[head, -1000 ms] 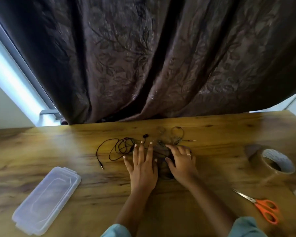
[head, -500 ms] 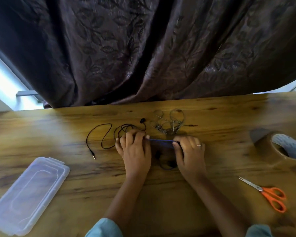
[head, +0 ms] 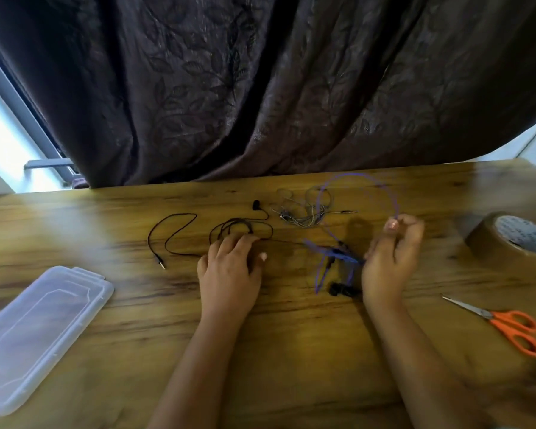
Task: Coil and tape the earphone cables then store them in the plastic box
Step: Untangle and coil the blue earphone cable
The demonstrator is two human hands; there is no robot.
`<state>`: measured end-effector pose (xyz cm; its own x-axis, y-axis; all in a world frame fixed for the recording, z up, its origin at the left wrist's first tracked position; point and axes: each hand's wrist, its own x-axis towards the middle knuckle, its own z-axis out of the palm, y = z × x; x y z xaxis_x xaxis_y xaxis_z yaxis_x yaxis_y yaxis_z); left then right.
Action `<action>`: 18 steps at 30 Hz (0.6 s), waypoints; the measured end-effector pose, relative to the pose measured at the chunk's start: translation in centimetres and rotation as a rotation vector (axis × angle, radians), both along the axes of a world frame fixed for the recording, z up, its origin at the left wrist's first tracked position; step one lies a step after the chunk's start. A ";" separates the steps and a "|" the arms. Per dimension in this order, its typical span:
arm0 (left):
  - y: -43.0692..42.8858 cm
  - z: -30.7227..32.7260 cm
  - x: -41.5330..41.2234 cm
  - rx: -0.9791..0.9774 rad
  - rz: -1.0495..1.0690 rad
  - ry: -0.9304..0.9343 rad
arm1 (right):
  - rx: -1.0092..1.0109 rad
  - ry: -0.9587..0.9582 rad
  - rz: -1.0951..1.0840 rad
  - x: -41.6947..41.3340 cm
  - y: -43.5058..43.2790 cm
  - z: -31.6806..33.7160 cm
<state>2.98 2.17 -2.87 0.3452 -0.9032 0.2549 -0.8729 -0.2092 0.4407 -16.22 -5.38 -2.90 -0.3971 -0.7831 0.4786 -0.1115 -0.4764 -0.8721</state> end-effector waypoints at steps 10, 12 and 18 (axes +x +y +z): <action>1.3 0.1 2.6 0.175 0.165 -0.140 | 0.027 -0.085 -0.134 -2.5 0.7 0.2; 3.0 0.3 2.3 0.150 0.137 -0.156 | 0.021 -0.110 -0.128 -2.6 2.6 0.7; 8.1 0.3 2.1 0.054 -0.045 -0.189 | 0.049 0.218 0.006 -1.2 8.3 0.9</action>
